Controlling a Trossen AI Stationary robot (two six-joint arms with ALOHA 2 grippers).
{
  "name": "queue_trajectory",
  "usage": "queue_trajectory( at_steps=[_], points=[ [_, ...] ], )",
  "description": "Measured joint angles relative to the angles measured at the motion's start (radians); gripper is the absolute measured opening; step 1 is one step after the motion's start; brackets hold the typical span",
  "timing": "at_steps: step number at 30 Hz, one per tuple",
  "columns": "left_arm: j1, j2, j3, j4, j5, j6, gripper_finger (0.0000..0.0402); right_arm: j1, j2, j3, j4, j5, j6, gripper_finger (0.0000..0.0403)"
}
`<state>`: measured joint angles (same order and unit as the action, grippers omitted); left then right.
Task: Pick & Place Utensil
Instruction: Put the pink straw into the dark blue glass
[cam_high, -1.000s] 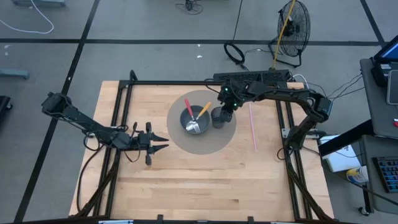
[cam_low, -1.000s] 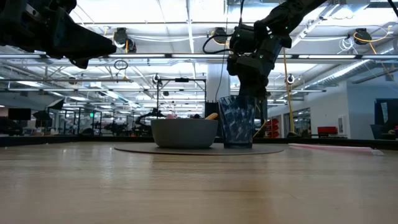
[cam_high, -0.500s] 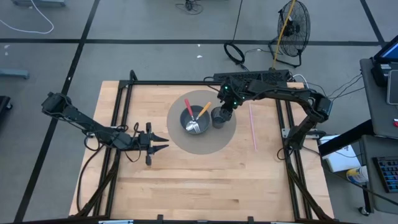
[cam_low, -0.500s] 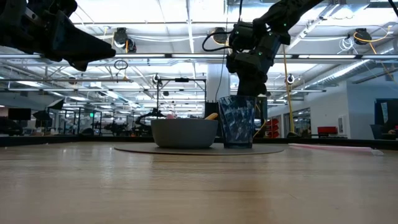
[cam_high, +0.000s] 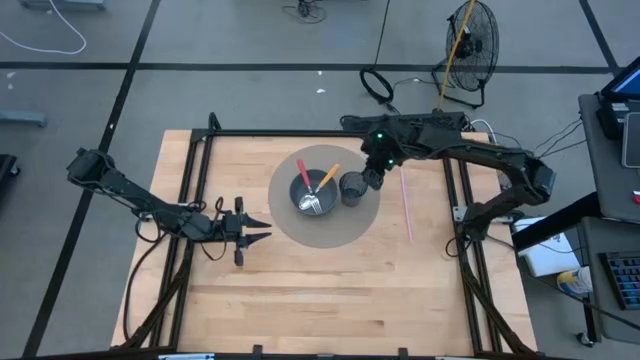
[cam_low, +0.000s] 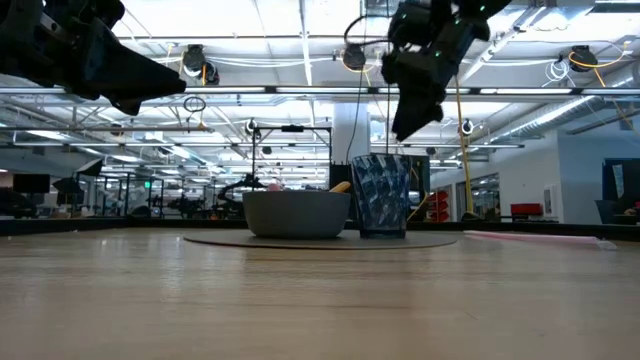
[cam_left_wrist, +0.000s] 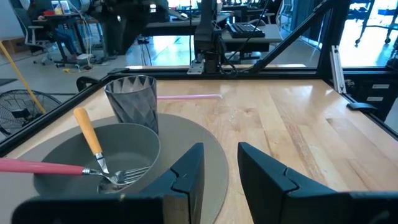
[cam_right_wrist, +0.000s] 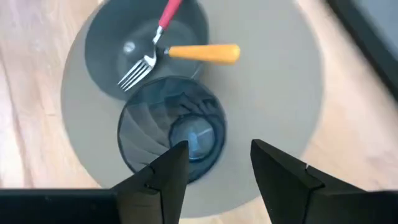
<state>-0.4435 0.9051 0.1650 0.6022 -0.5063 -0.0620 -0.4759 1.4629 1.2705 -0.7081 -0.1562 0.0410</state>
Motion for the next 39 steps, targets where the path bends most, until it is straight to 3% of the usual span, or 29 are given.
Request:
queue_trajectory(
  at_steps=[9,13,25,31,39],
  points=[
    [0.001,0.0,0.0,0.0,-0.001,0.003,0.0104,-0.016,-0.132,0.0,-0.249,0.258,0.115,0.0171],
    [0.001,0.0,0.0,0.0,-0.019,0.008,0.0104,-0.035,-0.135,-0.022,-0.305,0.317,0.198,0.0171],
    [0.001,0.0,0.0,0.004,-0.018,-0.002,0.0104,-0.16,-0.092,-0.222,-0.118,0.311,0.236,0.0171],
    [0.001,0.0,0.0,0.004,-0.017,0.0,0.0104,-0.238,-0.088,-0.326,0.026,0.232,0.246,0.0171],
    [0.001,0.0,0.0,0.004,-0.018,0.007,0.0104,-0.299,-0.088,-0.418,0.098,0.231,0.257,0.0171]
  ],
)
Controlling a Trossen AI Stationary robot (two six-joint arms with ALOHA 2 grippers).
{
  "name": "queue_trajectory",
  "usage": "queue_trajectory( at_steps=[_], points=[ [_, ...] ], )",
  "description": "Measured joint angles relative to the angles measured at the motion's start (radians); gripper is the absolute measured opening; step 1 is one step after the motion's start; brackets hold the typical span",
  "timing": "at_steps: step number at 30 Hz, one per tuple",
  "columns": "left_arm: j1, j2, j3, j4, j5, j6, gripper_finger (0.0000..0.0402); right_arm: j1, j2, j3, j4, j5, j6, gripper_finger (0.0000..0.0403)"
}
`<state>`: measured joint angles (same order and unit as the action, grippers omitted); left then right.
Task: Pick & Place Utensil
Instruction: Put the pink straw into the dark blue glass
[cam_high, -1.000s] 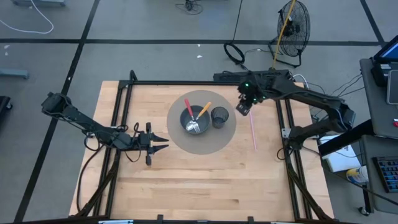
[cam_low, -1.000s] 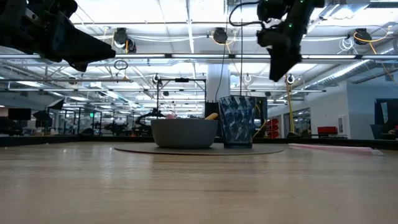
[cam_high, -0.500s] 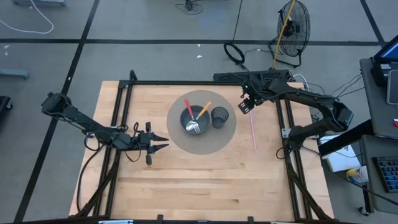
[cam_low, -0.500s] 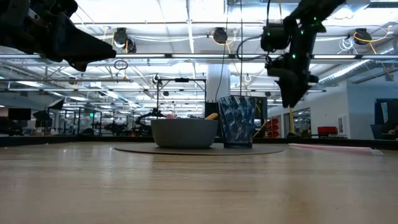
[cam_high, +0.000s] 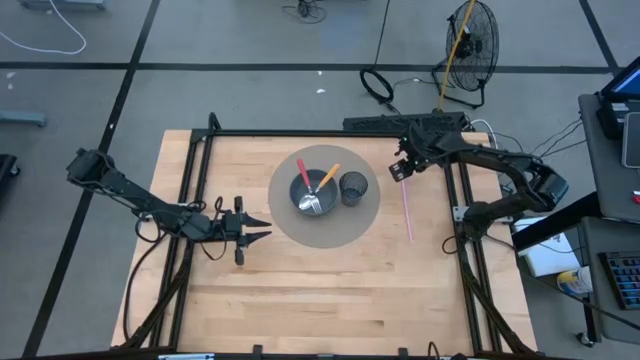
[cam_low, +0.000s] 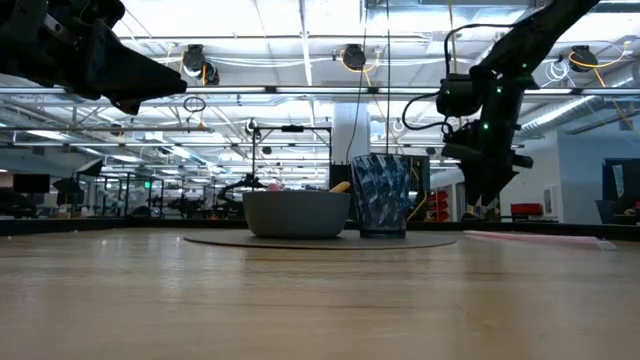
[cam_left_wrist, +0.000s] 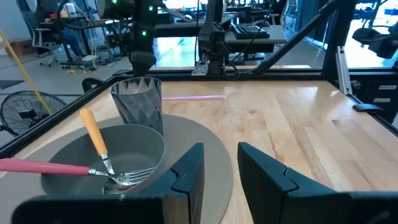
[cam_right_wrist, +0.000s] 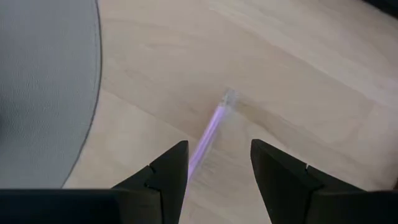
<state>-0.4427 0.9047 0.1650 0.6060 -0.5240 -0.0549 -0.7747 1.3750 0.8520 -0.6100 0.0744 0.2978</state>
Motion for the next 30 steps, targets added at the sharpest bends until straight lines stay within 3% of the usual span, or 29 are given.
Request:
queue_trajectory(
  at_steps=[7,30],
  points=[
    [0.0,0.0,0.0,0.0,0.0,0.0,0.0104,0.002,0.0,-0.05,0.086,-0.075,0.002,0.0171],
    [0.0,0.0,0.0,0.004,-0.001,-0.007,0.0104,0.017,0.037,-0.05,0.131,-0.07,-0.022,0.0171]
  ],
)
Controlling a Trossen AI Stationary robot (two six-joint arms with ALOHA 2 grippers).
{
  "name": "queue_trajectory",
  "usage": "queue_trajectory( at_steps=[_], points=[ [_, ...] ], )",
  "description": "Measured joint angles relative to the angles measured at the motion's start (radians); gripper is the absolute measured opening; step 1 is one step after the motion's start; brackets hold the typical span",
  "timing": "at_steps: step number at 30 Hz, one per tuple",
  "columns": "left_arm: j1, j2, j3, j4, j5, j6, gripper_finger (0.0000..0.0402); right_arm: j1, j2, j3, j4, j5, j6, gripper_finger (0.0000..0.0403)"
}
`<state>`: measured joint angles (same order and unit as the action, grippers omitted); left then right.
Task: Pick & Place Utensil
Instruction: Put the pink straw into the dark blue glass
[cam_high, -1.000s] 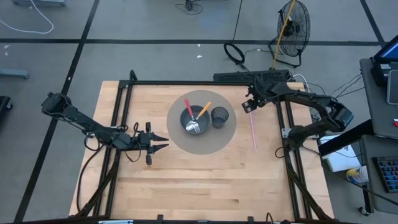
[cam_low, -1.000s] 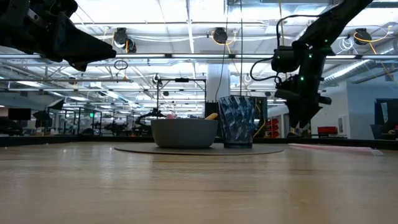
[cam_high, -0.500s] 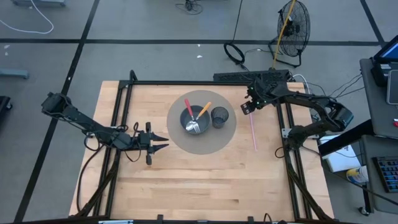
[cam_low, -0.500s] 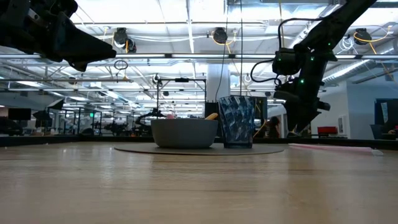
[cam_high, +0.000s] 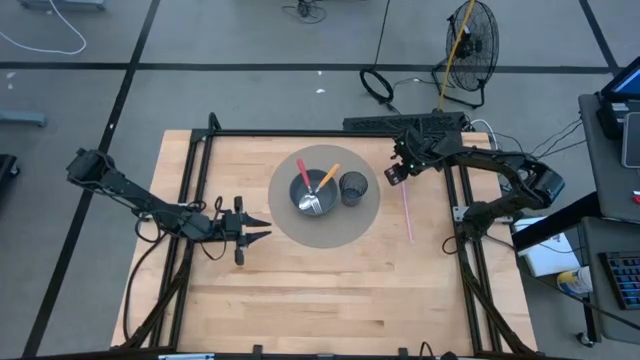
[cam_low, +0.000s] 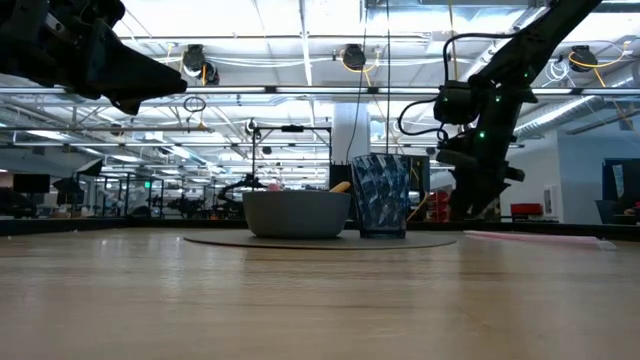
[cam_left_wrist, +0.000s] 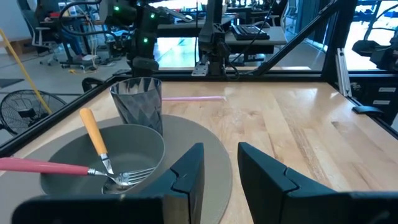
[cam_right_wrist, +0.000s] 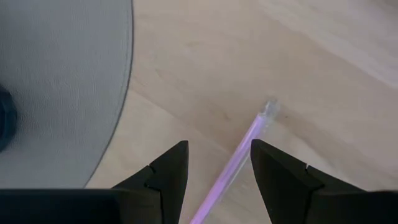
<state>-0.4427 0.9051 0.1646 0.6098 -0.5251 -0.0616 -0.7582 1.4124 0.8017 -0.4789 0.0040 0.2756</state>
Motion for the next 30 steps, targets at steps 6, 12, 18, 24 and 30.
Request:
queue_trajectory(
  at_steps=[6,12,18,24,30],
  points=[
    [0.001,0.0,0.0,0.0,-0.008,0.005,0.0104,0.0,0.0,0.0,0.0,-0.006,-0.05,0.0171],
    [0.006,0.0,0.0,-0.001,-0.008,0.008,0.0104,0.0,-0.017,0.0,-0.005,-0.037,-0.079,0.0171],
    [0.006,0.0,0.0,-0.001,-0.008,0.016,0.0104,-0.001,-0.087,0.0,0.047,-0.059,-0.061,0.0171],
    [0.006,0.0,0.0,-0.002,-0.008,0.014,0.0104,-0.002,-0.171,0.0,0.095,-0.15,-0.033,0.0171],
    [0.006,0.0,0.0,-0.003,-0.007,0.024,0.0104,0.023,-0.246,0.035,0.114,-0.191,-0.013,0.0171]
  ],
)
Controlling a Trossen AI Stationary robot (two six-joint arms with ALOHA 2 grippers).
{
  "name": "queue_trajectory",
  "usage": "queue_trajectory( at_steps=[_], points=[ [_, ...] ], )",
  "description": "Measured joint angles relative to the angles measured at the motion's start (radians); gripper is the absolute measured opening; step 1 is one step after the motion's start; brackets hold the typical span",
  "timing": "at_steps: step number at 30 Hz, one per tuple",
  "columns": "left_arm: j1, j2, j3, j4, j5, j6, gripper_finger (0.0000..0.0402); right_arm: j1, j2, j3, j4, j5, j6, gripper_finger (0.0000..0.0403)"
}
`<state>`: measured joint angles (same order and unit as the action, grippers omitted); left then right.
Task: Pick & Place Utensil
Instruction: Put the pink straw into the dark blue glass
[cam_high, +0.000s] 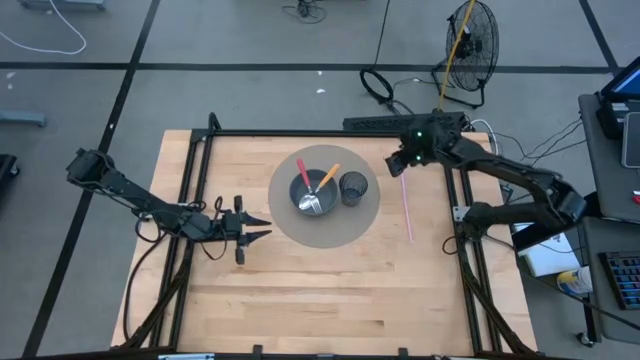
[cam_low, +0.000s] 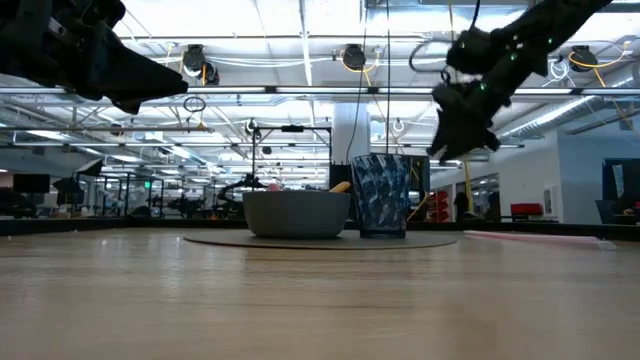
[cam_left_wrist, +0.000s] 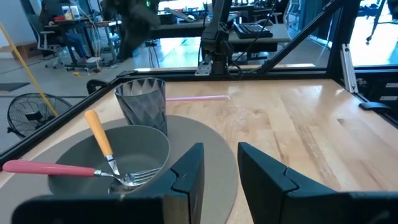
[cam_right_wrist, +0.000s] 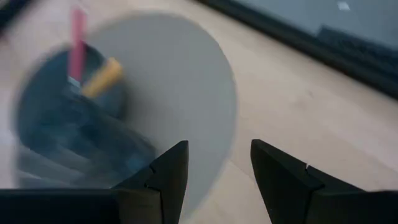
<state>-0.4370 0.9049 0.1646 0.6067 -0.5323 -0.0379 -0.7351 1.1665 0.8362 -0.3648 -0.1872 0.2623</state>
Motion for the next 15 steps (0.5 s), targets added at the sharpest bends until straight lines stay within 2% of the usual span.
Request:
queue_trajectory(
  at_steps=[5,12,15],
  points=[
    [0.0,0.0,0.0,0.0,0.0,0.01,0.0104,0.075,-0.015,0.15,-0.063,0.021,0.016,0.0171],
    [0.0,0.0,0.0,-0.003,0.001,0.0,0.0104,0.182,0.043,0.356,-0.317,0.301,-0.047,0.0171],
    [0.0,0.0,0.0,-0.003,0.001,-0.003,0.0104,0.189,0.065,0.369,-0.375,0.349,-0.036,0.0171]
  ],
)
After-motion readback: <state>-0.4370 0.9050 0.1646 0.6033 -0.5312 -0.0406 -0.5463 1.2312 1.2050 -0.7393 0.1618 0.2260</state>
